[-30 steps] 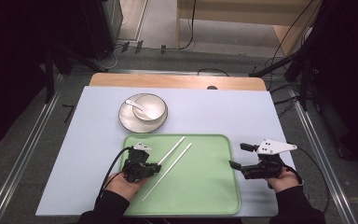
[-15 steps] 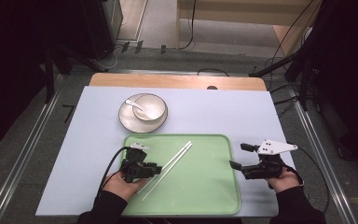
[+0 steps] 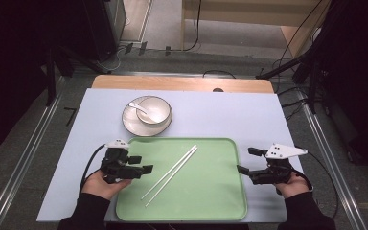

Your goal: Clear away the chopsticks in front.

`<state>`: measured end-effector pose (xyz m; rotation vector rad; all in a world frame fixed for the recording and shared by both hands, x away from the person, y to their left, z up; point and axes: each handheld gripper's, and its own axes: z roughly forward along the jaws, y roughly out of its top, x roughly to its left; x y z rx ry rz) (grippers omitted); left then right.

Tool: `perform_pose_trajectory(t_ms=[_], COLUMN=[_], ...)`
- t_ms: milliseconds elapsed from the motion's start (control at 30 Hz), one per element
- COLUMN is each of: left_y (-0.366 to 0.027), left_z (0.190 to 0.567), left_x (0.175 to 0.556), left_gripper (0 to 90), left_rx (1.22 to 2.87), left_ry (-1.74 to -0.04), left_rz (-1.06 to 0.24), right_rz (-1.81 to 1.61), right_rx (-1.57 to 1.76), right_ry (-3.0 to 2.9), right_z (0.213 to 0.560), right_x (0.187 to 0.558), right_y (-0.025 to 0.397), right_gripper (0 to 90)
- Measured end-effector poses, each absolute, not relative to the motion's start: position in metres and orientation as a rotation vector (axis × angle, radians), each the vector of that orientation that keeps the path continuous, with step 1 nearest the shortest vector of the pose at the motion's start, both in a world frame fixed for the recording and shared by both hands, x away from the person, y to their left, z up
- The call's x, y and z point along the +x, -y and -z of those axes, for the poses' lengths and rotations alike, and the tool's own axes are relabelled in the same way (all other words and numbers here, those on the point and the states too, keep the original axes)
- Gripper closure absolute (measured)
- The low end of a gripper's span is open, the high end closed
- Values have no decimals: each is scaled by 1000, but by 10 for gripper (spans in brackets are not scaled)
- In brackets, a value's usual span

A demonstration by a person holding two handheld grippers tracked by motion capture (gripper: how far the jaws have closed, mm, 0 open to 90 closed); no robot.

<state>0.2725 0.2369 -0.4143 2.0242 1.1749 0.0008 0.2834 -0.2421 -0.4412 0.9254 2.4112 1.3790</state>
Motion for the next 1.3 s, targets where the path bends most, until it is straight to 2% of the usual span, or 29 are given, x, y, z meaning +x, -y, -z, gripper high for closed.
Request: perform_pose_trajectory(t_ms=[233, 600, 1300], left_y=[-266, -313, -378], left_z=[407, 402, 404], left_x=[267, 253, 237], left_gripper=[321, 313, 300], left_rx=[1983, 1970, 1902], left_ry=[-1165, -1167, -1096], left_rz=[-27, -149, -345], right_rz=[-1382, -1393, -1416], right_rx=[935, 940, 957], right_ry=[-2407, -2399, -2369], right_z=[441, 440, 438], right_x=[283, 283, 282], right_y=[243, 245, 251], right_gripper=[195, 196, 196])
